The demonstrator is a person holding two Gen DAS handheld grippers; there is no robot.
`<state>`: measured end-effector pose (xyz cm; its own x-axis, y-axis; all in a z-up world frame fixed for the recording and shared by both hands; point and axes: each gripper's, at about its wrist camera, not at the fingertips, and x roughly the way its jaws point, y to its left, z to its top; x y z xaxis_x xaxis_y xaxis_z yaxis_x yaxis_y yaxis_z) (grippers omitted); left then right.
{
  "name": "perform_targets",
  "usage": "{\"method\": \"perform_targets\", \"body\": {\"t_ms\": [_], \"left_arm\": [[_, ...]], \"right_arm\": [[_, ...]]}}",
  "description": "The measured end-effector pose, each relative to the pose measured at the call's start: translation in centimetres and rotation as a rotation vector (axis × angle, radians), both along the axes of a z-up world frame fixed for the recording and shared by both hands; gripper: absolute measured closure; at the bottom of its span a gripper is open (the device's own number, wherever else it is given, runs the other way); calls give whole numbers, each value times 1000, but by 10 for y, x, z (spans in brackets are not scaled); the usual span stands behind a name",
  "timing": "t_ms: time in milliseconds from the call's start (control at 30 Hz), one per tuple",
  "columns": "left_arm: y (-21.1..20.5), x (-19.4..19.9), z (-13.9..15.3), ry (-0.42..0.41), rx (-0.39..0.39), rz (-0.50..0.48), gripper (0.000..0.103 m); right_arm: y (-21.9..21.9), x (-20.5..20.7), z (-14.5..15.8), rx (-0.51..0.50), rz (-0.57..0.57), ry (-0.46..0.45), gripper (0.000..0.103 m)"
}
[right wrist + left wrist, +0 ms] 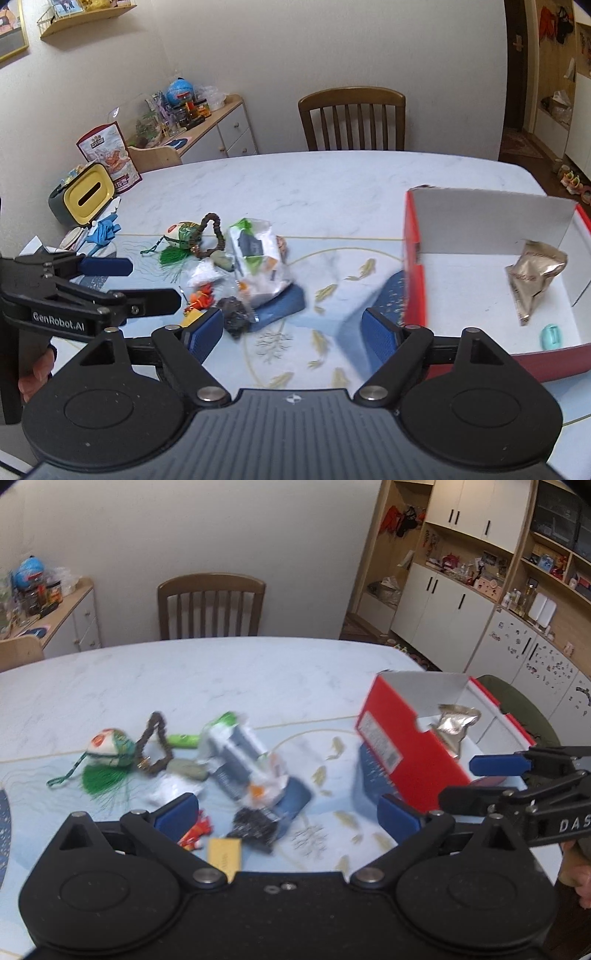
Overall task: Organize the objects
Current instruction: 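Withdraw both tools from the box back over the table items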
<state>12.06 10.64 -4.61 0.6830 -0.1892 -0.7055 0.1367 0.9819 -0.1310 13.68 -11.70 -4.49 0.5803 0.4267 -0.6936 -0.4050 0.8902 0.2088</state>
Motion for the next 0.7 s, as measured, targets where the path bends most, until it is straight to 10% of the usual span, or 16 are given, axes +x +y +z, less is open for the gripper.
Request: {"method": "perform_targets", "body": {"t_ms": [700], "left_arm": [[37, 1, -69, 110, -6, 108, 0]], "right_arm": [[84, 47, -56, -57, 41, 143, 20]]}}
